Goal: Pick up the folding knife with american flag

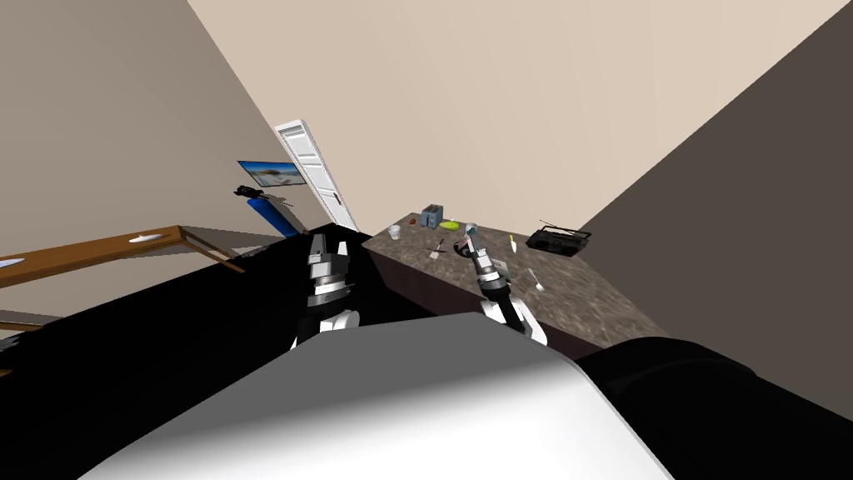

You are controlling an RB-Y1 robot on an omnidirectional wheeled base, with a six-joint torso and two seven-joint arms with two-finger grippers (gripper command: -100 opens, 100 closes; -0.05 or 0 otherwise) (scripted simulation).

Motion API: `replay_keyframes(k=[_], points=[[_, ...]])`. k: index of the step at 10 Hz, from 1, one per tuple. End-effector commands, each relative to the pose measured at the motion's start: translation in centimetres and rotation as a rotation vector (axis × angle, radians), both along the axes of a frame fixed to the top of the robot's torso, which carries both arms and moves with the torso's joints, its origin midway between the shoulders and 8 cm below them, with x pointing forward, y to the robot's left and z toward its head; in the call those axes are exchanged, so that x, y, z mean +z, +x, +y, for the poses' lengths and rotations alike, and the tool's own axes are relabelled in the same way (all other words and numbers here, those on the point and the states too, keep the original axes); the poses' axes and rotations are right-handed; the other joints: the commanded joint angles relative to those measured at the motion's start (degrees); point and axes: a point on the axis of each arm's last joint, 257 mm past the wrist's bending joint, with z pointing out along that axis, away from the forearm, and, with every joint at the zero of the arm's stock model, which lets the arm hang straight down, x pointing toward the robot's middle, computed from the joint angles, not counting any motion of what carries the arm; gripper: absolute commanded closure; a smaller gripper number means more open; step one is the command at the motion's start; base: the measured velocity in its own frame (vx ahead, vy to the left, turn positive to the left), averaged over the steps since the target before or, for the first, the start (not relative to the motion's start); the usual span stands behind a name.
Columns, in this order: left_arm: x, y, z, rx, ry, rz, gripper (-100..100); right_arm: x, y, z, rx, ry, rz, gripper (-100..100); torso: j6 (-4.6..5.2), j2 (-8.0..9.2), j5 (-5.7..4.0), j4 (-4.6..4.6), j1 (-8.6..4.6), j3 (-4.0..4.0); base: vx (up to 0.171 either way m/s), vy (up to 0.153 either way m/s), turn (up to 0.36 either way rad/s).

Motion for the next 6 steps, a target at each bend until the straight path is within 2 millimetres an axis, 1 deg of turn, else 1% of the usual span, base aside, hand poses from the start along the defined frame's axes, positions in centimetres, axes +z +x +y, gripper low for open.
replay_keyframes(k=[1,2,3,4,5,6], points=[[0.0,0.0,0.0,0.0,0.0,0.0,0,-1.1,0.1,0.0,0.007,-0.077,0.016,-100,0.0,0.0,0.0,0.0,0.0,0.0,-0.017,0.002,0.053],[0.0,0.0,0.0,0.0,0.0,0.0,0,-1.2,0.1,0.0,0.012,-0.088,0.018,-100,-0.01,0.0,0.0,0.0,-0.01,0.0,-0.015,0.0,0.031],[0.0,0.0,0.0,0.0,0.0,0.0,0,-2.2,0.1,-0.1,0.017,-0.154,0.031,-100,0.0,-0.01,0.0,0.0,-0.01,0.0,-0.017,0.003,0.057],[0.0,0.0,0.0,0.0,0.0,0.0,0,-2.3,0.1,0.0,0.021,-0.162,0.032,-100,-0.01,0.0,0.0,0.0,0.0,0.0,-0.014,0.004,0.035],[0.0,0.0,0.0,0.0,0.0,0.0,0,-3.4,0.1,-0.3,0.026,-0.228,0.045,-100,0.0,-0.01,0.0,0.0,0.0,0.0,-0.018,0.01,0.073],[0.0,0.0,0.0,0.0,0.0,0.0,0,-3.4,0.1,-0.2,0.031,-0.24,0.046,-100,-0.01,0.0,0.0,0.0,0.01,0.0,-0.017,0.005,0.024]])
